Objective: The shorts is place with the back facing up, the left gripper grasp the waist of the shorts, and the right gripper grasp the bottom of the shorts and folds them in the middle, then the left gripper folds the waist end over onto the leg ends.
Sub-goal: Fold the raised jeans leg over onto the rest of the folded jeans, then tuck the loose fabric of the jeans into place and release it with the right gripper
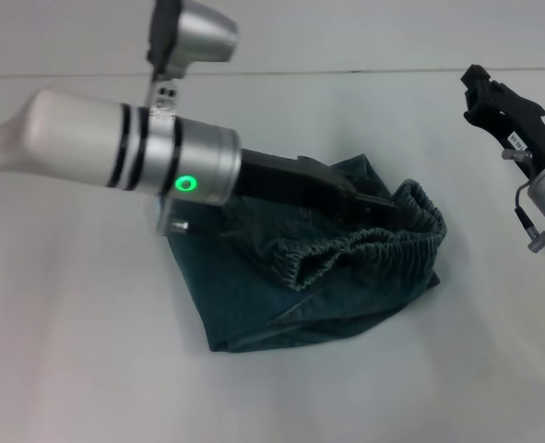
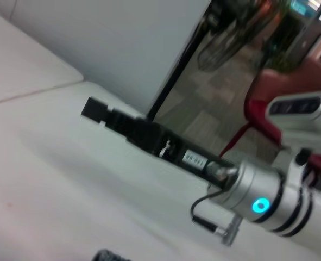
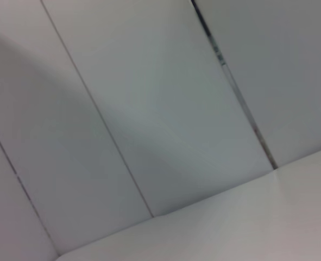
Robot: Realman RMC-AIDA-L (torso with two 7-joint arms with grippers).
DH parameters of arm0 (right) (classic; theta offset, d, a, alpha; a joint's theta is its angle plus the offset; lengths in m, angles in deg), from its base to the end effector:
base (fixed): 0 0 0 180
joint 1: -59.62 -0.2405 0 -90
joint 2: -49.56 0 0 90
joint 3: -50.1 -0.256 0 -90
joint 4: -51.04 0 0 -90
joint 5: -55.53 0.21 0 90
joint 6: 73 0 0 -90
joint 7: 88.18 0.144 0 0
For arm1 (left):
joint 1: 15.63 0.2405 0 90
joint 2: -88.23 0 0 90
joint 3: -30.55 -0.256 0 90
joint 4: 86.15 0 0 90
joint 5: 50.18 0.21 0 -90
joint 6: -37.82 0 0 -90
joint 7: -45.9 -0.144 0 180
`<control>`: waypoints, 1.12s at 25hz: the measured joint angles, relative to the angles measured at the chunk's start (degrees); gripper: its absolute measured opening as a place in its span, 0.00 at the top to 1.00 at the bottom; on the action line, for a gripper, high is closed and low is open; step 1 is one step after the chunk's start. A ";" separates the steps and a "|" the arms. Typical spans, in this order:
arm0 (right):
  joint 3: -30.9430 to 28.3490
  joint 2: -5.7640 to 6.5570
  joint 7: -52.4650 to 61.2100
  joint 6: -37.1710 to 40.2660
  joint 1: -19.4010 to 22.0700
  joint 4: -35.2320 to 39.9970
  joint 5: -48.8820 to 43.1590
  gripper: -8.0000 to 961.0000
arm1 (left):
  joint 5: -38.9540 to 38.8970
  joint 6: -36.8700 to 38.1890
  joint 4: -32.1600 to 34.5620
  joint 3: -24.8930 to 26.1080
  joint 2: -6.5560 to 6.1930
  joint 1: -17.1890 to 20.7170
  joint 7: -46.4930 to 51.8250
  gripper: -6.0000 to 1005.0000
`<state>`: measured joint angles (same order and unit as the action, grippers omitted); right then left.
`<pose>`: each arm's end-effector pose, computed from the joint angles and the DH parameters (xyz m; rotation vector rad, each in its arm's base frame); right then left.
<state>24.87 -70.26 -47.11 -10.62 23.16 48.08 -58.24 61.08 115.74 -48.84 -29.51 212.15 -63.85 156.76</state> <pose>0.2864 0.3777 -0.0313 -1.6780 0.9335 1.0318 -0.1248 0.3745 -0.0771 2.9289 0.9143 0.5731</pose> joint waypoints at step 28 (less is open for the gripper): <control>78.69 8.12 82.24 42.07 -12.79 66.01 -14.76 0.36 | 8.34 25.94 9.15 24.09 -2.11 22.12 -6.55 0.06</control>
<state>103.56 -62.15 35.13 31.45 10.37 114.09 -73.00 69.42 141.68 -39.69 -5.43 210.04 -41.73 150.21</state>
